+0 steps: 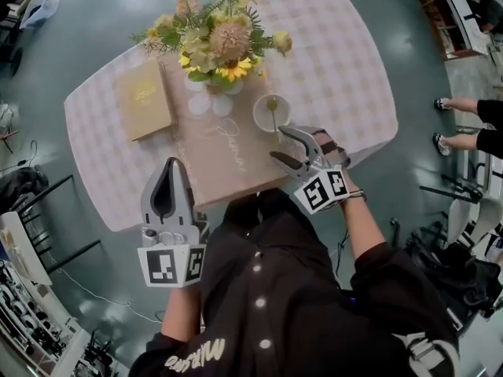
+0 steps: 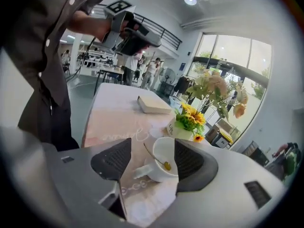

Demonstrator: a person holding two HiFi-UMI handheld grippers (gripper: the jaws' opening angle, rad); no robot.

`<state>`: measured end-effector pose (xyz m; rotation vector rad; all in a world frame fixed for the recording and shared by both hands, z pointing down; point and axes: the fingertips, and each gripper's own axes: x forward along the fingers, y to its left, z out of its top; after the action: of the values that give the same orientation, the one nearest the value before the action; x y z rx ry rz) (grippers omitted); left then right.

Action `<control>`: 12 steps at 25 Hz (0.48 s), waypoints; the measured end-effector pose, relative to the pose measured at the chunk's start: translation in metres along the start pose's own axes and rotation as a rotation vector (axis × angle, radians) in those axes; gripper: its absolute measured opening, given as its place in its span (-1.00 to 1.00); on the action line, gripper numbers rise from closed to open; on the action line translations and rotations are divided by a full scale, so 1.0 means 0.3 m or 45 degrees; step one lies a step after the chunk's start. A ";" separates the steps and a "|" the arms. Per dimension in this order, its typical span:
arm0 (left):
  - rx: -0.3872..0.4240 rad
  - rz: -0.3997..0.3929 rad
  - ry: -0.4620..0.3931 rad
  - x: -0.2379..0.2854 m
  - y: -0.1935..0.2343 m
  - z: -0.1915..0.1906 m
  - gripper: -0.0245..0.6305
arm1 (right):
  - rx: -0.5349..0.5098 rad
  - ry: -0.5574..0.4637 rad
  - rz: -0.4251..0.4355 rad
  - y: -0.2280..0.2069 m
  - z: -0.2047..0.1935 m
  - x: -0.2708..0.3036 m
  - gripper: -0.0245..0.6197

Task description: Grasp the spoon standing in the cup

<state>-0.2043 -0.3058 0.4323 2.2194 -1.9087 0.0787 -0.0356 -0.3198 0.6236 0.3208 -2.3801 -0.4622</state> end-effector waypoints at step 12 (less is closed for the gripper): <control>-0.020 0.042 0.054 -0.020 0.025 -0.066 -0.87 | -0.147 0.087 -0.045 -0.003 -0.076 0.072 -0.53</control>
<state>-0.2108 -0.2973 0.4516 2.1585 -1.9176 0.1149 -0.0363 -0.3337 0.6517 0.3214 -2.2740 -0.5938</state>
